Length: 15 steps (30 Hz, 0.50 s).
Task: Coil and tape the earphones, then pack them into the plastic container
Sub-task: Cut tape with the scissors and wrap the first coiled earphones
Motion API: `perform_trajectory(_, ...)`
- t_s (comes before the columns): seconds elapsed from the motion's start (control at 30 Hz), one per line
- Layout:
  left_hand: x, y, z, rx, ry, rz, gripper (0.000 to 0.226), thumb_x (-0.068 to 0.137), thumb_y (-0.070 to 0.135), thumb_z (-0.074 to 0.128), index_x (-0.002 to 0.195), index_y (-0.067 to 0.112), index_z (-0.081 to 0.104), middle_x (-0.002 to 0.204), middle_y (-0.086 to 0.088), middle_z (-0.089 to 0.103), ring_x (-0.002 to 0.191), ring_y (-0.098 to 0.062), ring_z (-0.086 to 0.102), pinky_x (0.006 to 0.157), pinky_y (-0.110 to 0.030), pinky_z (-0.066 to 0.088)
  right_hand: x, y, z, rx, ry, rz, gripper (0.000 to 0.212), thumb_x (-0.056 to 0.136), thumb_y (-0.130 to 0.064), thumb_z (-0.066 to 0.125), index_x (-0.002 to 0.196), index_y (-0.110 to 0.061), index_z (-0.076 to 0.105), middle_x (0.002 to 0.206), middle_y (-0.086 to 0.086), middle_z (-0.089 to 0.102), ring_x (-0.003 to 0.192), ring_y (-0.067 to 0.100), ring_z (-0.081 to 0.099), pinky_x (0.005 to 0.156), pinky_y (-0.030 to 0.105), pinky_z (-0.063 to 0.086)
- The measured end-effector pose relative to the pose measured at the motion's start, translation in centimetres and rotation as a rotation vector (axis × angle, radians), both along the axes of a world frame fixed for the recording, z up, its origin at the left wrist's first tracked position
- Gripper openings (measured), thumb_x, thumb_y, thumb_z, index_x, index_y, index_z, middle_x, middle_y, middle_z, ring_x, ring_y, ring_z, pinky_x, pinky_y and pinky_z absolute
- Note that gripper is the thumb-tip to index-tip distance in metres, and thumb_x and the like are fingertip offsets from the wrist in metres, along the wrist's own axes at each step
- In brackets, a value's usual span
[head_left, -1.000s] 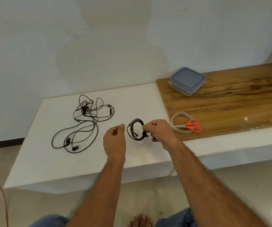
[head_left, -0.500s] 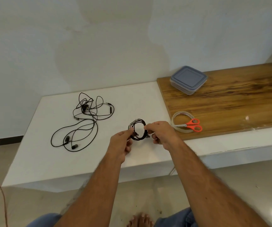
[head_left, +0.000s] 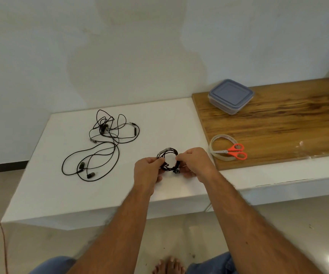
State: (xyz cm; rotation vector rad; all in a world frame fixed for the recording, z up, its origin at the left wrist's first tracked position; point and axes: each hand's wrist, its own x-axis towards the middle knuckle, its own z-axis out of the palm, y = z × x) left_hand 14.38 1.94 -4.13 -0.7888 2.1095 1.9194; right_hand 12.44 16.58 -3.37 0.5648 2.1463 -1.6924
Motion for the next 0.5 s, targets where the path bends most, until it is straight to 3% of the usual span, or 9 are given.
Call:
perform_trajectory(0.1, -0.2, 0.4, -0.5, -0.207, 0.038, -0.043, 0.01, 0.086, 0.023, 0.069, 0.079, 0.016, 0.071, 0.069, -0.002, 0.071, 0.057, -0.019, 0.063, 0.062, -0.037, 0.057, -0.1, -0.3, -0.6, 0.134, 0.031, 0.003, 0.02, 0.076, -0.015, 0.069, 0.078, 0.005, 0.068, 0.084, 0.028, 0.071, 0.068, 0.041, 0.071, 0.058, 0.045, 0.058)
perform_trajectory(0.17, -0.2, 0.6, -0.6, -0.291, 0.053, -0.063, 0.01, 0.085, 0.028, 0.069, 0.077, 0.021, 0.07, 0.071, -0.001, 0.072, 0.058, -0.021, 0.064, 0.066, -0.037, 0.058, -0.2, -0.5, -0.8, 0.218, 0.057, 0.029, 0.025, 0.076, -0.017, 0.068, 0.078, 0.008, 0.069, 0.076, 0.023, 0.072, 0.064, 0.038, 0.071, 0.062, 0.052, 0.06)
perform_trajectory(0.3, -0.4, 0.8, -0.7, -0.389, 0.052, -0.099, 0.01, 0.084, 0.033, 0.068, 0.086, 0.024, 0.07, 0.077, 0.003, 0.073, 0.072, -0.024, 0.07, 0.076, -0.04, 0.058, -0.1, -0.7, -0.7, 0.427, 0.097, 0.084, 0.022, 0.08, -0.02, 0.065, 0.068, -0.002, 0.072, 0.063, 0.013, 0.071, 0.06, 0.03, 0.07, 0.062, 0.043, 0.061)
perform_trajectory(0.5, -0.4, 1.3, -0.4, -0.477, 0.066, -0.144, 0.013, 0.089, 0.034, 0.063, 0.079, 0.027, 0.066, 0.068, 0.002, 0.07, 0.065, -0.023, 0.07, 0.073, -0.038, 0.059, -0.1, -0.6, -0.9, 0.57, 0.133, 0.109, 0.021, 0.08, -0.019, 0.064, 0.063, -0.008, 0.07, 0.061, 0.009, 0.068, 0.06, 0.027, 0.067, 0.056, 0.034, 0.055)
